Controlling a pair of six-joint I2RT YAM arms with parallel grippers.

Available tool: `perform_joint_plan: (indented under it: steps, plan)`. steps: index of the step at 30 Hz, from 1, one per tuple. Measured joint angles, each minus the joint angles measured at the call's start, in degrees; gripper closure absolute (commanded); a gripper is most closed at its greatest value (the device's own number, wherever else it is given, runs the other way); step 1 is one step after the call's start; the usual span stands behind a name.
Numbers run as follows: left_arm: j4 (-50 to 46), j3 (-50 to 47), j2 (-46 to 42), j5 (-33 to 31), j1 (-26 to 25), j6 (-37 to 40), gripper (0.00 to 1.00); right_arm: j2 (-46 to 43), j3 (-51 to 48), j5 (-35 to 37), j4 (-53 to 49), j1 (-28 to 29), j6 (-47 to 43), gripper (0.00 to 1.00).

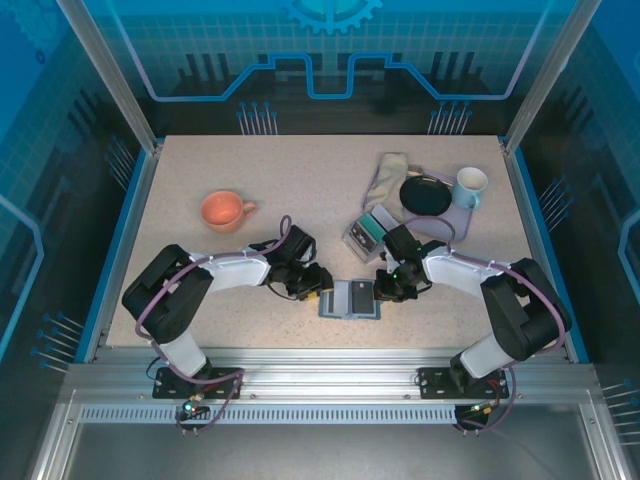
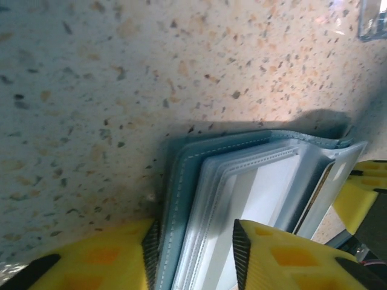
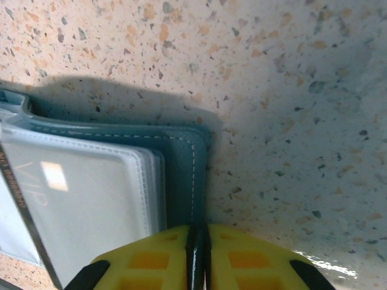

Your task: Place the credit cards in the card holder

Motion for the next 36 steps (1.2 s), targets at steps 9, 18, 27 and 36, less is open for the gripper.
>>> perform_joint_plan:
  steps: [9,18,27,36]
  plan:
    - [3.8,0.0,-5.5,2.1,-0.9,-1.3,0.83,0.0,0.0,-0.5,0.5,0.0,0.0,0.85]
    - [4.5,8.3,0.3,4.9,-6.3,-0.8,0.72,-1.1,-1.3,-1.3,2.3,0.0,2.2,0.70]
    - [7.6,10.0,8.5,4.9,-8.7,-4.5,0.69,-10.7,-3.2,1.7,-0.9,-3.1,3.3,0.62]
    - [8.4,10.0,8.5,4.7,-8.6,-5.4,0.68,-11.8,-3.6,-0.3,-2.0,-5.0,1.9,0.71]
